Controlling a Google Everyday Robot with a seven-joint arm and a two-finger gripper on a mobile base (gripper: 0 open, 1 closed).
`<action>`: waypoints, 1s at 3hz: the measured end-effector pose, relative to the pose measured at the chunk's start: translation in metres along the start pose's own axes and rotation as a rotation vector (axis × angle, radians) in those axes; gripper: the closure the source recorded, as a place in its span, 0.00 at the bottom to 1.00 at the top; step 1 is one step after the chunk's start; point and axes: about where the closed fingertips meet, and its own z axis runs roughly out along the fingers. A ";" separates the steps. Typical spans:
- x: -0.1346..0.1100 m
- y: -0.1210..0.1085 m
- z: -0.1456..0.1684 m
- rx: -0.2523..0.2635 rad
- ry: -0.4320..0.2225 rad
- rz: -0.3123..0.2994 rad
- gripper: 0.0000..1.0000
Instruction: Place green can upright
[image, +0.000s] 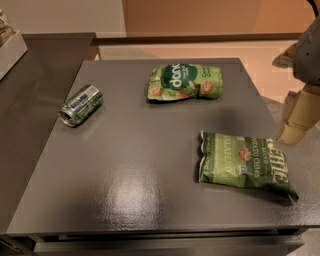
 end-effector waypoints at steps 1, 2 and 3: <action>0.000 0.000 0.000 0.002 0.000 0.000 0.00; -0.013 -0.005 0.002 0.007 -0.032 -0.032 0.00; -0.044 -0.019 0.007 0.024 -0.079 -0.112 0.00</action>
Offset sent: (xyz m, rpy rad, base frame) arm 0.0199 0.0257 -0.0012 0.0452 -0.0210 0.0887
